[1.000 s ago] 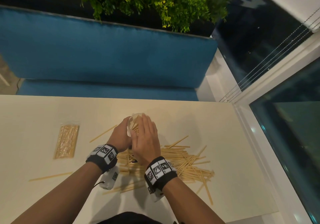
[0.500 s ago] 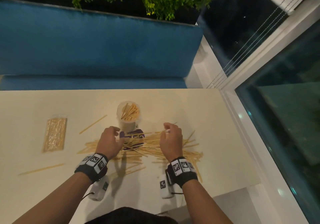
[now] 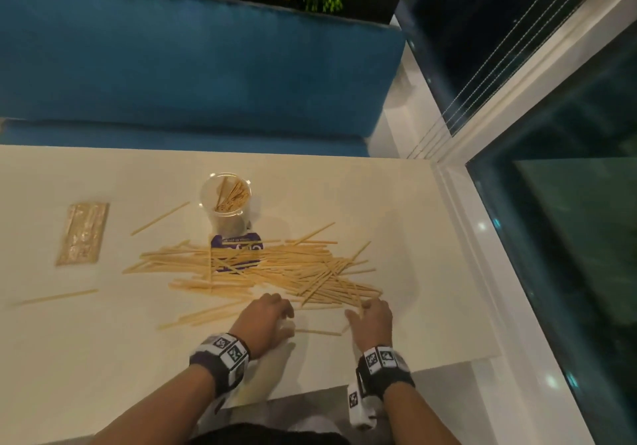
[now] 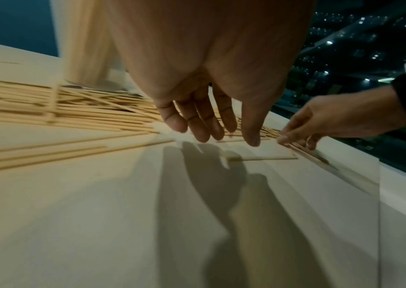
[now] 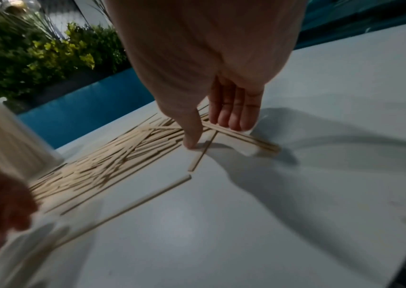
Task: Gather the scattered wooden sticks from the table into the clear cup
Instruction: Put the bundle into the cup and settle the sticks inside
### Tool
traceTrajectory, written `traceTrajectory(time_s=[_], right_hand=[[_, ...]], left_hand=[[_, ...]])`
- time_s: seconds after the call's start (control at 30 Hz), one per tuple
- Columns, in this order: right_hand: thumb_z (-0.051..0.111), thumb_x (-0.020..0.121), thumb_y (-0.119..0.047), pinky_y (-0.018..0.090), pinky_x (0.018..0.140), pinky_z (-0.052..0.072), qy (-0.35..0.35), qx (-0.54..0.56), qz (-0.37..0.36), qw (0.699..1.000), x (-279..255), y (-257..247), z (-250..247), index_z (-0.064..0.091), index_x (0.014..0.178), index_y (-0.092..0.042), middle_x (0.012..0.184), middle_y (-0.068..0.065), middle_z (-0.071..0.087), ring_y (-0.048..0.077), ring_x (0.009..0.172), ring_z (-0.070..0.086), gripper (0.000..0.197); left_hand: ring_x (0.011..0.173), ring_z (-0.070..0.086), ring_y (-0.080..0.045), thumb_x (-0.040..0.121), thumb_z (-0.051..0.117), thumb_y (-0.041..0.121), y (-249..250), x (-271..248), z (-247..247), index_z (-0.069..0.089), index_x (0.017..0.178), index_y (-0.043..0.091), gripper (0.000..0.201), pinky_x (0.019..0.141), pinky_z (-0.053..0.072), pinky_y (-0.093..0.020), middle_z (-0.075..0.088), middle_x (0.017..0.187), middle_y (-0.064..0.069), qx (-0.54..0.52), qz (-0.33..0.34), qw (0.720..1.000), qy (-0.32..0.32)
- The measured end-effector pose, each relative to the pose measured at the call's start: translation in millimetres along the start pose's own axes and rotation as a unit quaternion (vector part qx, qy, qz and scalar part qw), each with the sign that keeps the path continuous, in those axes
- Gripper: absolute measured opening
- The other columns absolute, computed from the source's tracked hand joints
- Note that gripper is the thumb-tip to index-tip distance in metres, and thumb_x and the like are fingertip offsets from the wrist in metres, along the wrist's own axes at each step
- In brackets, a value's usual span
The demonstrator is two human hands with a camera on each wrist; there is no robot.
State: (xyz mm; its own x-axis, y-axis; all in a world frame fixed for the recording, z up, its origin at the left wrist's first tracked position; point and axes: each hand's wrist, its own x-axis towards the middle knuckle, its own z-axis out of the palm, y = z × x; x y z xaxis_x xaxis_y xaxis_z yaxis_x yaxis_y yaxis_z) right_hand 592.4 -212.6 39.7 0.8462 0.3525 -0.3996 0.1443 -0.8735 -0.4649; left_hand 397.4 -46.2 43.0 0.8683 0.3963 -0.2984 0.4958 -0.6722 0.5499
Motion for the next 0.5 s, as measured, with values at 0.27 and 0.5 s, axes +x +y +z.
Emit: traceTrajectory(time_s=[0.27, 0.5], right_hand=[[0.060, 0.088, 0.006, 0.044, 0.088, 0.056, 0.039, 0.027, 0.033, 0.998, 16.9, 6.1, -4.4, 0.069, 0.108, -0.005, 0.112, 0.015, 0.068, 0.033, 0.103, 0.065, 0.025], [0.062, 0.084, 0.005, 0.033, 0.083, 0.053, -0.009, 0.025, 0.042, 0.999, 30.7, 4.9, -24.9, 0.067, 0.119, -0.002, 0.120, 0.019, 0.067, 0.037, 0.109, 0.065, 0.037]], left_hand=[[0.078, 0.062, -0.031, 0.072, 0.083, 0.030, 41.8, 25.7, 43.3, 0.068, 0.074, 0.016, 0.021, 0.062, 0.051, -0.037, 0.063, 0.083, -0.005, 0.075, 0.044, 0.996, 0.017], [0.075, 0.057, -0.024, 0.087, 0.064, 0.028, 43.5, 20.1, 49.1, 0.067, 0.082, 0.016, 0.014, 0.061, 0.051, -0.037, 0.061, 0.086, -0.002, 0.070, 0.057, 0.992, 0.089]])
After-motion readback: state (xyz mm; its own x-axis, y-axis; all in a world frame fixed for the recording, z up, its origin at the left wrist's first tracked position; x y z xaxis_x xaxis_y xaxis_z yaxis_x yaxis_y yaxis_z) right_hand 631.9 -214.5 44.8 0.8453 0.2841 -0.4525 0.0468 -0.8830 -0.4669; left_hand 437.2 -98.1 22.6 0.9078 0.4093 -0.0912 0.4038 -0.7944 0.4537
